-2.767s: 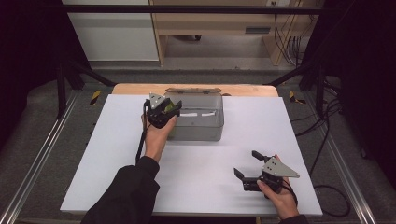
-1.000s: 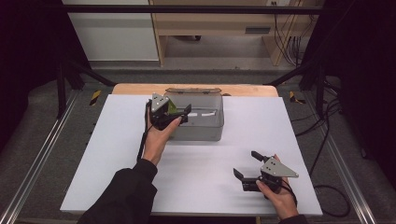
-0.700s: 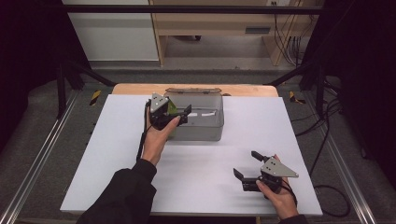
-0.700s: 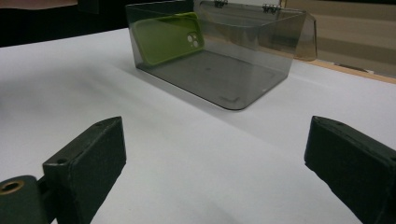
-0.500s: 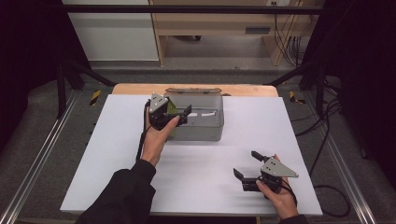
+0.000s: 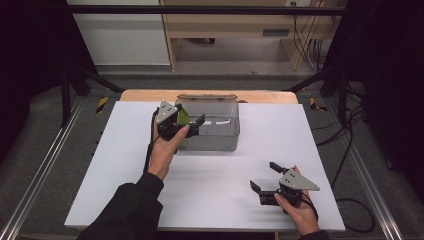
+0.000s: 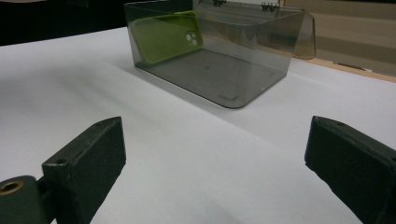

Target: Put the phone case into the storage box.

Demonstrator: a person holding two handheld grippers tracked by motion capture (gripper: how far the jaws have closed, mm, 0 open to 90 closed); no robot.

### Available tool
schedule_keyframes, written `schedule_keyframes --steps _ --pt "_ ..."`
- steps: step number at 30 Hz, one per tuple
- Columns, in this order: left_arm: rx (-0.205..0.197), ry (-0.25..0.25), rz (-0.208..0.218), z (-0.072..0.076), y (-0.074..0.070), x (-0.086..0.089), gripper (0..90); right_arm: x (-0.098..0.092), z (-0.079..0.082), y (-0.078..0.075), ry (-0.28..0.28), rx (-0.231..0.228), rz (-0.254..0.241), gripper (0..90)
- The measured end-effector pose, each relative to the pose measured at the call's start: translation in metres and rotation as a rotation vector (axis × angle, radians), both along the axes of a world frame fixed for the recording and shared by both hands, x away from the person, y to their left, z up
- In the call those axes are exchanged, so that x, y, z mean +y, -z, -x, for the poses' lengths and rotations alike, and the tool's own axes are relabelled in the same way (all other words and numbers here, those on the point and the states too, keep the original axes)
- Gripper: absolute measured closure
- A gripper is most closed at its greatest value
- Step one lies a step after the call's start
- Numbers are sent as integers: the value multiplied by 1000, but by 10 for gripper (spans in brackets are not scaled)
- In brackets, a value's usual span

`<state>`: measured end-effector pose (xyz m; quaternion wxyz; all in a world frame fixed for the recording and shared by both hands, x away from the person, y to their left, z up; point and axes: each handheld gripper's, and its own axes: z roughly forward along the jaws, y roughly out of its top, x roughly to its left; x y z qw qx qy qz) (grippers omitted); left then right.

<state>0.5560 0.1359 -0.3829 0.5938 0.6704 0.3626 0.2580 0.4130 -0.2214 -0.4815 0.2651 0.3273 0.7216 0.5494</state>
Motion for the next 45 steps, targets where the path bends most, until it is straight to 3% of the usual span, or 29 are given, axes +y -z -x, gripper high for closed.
schedule_keyframes --steps 12,37,45 --pt "-6 32 16 7 -3 6 21 0 0 0 4 3 -3 51" --pt "-25 35 63 12 -7 29 21 0 1 1 6 7 1 51" --pt "-33 31 103 14 -15 41 21 1 0 1 2 8 5 51"
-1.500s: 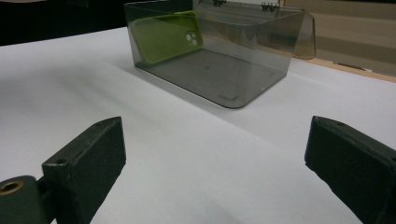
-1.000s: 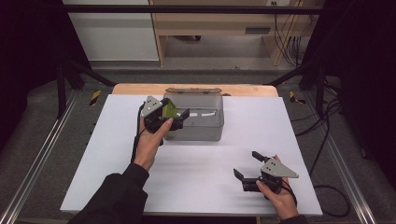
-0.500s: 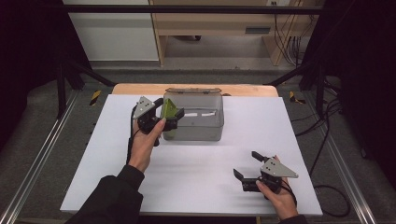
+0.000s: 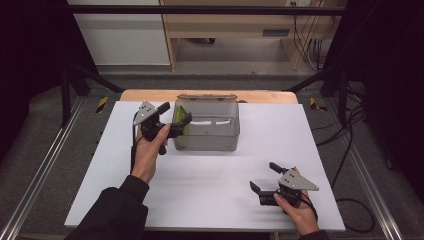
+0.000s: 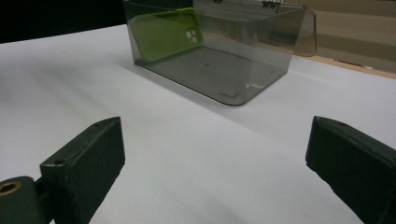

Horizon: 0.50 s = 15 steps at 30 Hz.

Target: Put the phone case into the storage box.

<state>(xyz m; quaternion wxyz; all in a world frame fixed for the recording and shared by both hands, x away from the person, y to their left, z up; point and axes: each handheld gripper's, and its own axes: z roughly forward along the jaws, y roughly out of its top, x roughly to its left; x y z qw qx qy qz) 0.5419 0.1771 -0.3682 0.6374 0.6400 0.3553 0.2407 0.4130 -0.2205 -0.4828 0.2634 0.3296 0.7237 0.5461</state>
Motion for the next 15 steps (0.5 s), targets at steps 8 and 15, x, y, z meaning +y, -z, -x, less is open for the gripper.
schedule_keyframes --steps 8,15 --pt "-3 -18 28 0 -6 14 21 0 0 0 3 1 0 51" --pt "-12 -22 31 1 -10 25 21 0 0 0 5 2 2 51"
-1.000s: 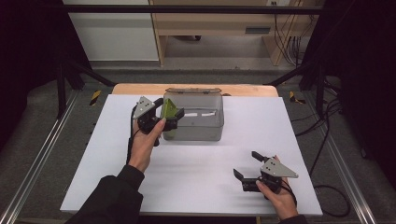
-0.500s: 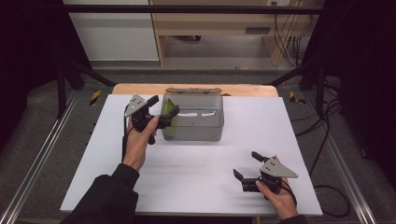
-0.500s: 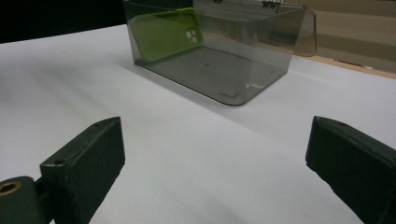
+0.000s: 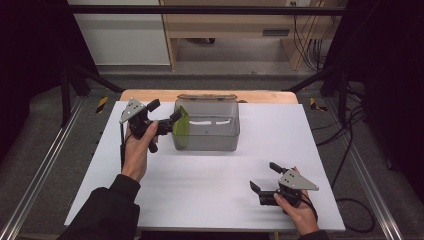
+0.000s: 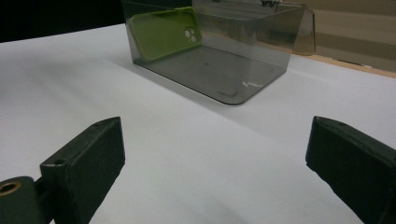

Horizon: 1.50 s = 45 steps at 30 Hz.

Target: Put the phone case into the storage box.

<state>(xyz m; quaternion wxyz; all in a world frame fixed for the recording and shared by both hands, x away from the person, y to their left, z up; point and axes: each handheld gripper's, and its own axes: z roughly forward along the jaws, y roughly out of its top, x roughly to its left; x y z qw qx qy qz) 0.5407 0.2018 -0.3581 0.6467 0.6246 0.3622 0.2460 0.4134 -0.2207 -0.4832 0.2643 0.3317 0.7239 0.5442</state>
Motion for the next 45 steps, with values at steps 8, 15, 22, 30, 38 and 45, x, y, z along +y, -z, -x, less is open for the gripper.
schedule_keyframes --steps 8,15,22,30,38,45 --pt "-21 20 11 3 -7 11 21 0 0 0 2 1 0 51" --pt "-27 11 14 4 -10 23 15 0 0 0 2 2 0 49" --pt "-17 -27 20 4 -14 34 7 1 -1 1 2 3 3 47" --pt "-10 -32 40 6 -16 45 6 1 -1 1 2 8 -1 47" --pt "-14 -38 48 8 -19 52 6 1 -1 1 8 14 -1 47" --pt "-4 -51 47 11 -20 60 6 1 -1 1 7 15 -1 47"
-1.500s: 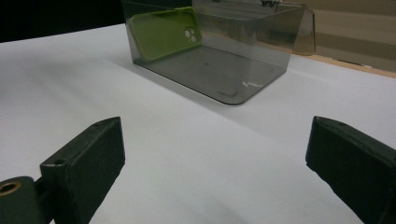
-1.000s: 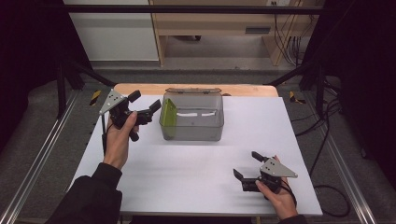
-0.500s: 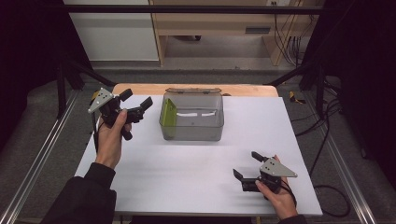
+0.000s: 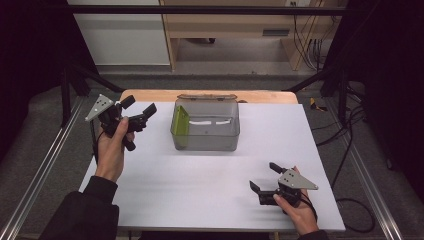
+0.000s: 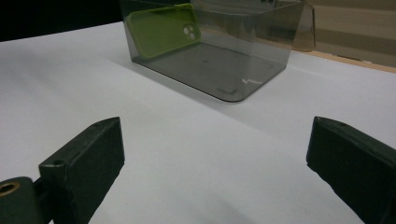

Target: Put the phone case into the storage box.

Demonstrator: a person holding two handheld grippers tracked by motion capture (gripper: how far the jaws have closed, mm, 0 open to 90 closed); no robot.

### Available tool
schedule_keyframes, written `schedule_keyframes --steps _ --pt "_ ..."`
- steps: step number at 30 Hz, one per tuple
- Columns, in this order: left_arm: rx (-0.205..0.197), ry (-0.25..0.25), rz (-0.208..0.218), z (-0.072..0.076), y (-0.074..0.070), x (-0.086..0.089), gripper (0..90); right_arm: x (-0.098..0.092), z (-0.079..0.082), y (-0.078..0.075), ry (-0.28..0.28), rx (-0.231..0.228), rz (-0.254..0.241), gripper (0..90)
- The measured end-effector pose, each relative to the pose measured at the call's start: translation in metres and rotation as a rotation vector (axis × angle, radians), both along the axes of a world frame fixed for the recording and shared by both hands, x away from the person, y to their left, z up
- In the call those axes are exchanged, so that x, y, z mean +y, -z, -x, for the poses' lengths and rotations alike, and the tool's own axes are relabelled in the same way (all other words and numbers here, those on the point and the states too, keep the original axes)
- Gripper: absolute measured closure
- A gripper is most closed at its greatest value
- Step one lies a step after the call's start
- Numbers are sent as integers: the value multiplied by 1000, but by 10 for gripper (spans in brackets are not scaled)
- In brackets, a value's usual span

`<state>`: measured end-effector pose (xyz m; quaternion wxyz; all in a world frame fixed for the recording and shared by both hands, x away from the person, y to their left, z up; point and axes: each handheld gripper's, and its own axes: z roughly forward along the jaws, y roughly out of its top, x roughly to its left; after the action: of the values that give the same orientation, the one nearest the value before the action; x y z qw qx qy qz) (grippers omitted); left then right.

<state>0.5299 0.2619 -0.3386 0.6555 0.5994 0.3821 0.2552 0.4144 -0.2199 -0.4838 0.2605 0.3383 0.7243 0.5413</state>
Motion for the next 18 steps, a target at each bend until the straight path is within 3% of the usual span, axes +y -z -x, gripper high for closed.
schedule_keyframes --steps 11,15,18 --pt "1 -16 -41 9 6 11 6 1 0 0 -3 3 -3 46" --pt "-7 -29 -101 14 8 11 6 1 0 0 -5 4 -3 46" --pt "-11 -29 -119 18 10 9 6 1 0 0 -6 4 -4 45"
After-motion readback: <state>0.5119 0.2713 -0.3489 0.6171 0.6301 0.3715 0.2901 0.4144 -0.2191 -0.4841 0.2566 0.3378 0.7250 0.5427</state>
